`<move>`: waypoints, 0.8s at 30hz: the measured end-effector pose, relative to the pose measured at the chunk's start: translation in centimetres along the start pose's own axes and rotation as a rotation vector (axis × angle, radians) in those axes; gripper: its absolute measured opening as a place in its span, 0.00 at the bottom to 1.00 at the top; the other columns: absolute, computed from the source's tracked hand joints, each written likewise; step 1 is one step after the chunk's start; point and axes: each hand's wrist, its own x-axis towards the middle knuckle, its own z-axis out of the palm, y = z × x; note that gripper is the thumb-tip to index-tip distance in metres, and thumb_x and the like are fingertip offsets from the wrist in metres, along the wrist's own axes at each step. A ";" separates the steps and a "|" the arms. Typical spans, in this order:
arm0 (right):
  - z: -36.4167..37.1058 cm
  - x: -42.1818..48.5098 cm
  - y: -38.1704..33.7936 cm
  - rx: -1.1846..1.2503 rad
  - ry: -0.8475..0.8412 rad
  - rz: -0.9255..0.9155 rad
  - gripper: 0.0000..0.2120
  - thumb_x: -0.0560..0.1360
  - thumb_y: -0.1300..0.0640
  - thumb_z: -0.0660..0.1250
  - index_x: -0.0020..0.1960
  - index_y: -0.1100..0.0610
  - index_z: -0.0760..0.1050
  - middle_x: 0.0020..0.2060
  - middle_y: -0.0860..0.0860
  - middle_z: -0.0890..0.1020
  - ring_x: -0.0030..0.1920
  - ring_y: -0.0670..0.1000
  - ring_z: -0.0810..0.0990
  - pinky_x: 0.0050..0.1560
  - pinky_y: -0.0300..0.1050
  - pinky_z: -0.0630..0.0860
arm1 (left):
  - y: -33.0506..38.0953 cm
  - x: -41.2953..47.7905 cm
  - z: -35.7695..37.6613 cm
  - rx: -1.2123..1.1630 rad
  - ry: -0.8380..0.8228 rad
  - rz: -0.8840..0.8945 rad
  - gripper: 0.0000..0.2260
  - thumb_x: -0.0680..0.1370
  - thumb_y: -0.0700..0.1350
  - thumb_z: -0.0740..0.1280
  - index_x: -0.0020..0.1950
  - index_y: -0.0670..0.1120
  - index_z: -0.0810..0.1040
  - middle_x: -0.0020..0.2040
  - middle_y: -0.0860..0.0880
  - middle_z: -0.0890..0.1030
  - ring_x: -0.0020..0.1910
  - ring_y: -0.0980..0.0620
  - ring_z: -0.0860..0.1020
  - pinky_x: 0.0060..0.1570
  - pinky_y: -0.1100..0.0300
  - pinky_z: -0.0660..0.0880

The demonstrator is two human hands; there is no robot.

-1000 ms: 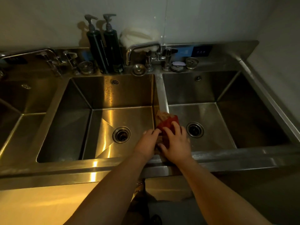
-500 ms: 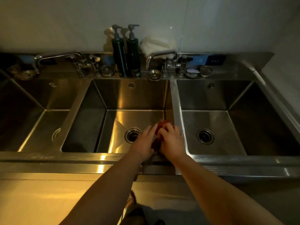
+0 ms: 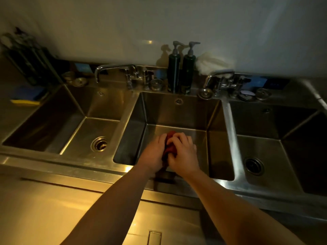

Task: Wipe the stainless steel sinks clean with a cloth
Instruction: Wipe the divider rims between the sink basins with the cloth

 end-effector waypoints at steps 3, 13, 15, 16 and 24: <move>1.6 1.3 -3.2 0.066 0.034 0.013 0.22 0.68 0.55 0.68 0.59 0.43 0.67 0.62 0.45 0.66 0.63 0.49 0.63 0.64 0.51 0.64 | -2.7 -0.6 -3.1 0.059 0.063 0.045 0.35 0.69 0.42 0.73 0.72 0.46 0.60 0.66 0.47 0.69 0.62 0.47 0.69 0.63 0.56 0.66; 9.1 6.6 -15.0 0.180 0.062 -0.017 0.29 0.68 0.55 0.68 0.66 0.49 0.61 0.65 0.46 0.60 0.66 0.51 0.62 0.68 0.56 0.65 | -14.3 -3.0 -14.0 0.105 0.181 0.012 0.28 0.70 0.36 0.71 0.67 0.47 0.66 0.63 0.47 0.73 0.60 0.46 0.71 0.59 0.55 0.67; 10.8 7.5 -17.3 0.185 0.045 -0.046 0.29 0.69 0.57 0.68 0.67 0.50 0.62 0.65 0.47 0.61 0.66 0.50 0.61 0.68 0.56 0.65 | -16.9 -3.8 -15.6 0.119 0.205 -0.003 0.27 0.70 0.38 0.72 0.66 0.48 0.67 0.61 0.48 0.74 0.59 0.46 0.71 0.58 0.55 0.68; 11.7 7.9 -18.5 0.195 0.033 -0.059 0.29 0.69 0.58 0.68 0.67 0.50 0.62 0.65 0.47 0.62 0.66 0.49 0.61 0.69 0.55 0.65 | -18.1 -4.2 -16.4 0.133 0.215 -0.011 0.27 0.70 0.39 0.72 0.66 0.48 0.67 0.61 0.48 0.74 0.59 0.46 0.71 0.58 0.54 0.69; 17.4 10.8 -25.1 0.206 -0.097 -0.118 0.29 0.71 0.62 0.67 0.69 0.50 0.61 0.68 0.47 0.61 0.68 0.47 0.58 0.68 0.52 0.67 | -26.3 -6.6 -21.1 0.202 0.245 -0.022 0.25 0.73 0.44 0.70 0.68 0.49 0.67 0.61 0.49 0.75 0.57 0.48 0.73 0.58 0.52 0.71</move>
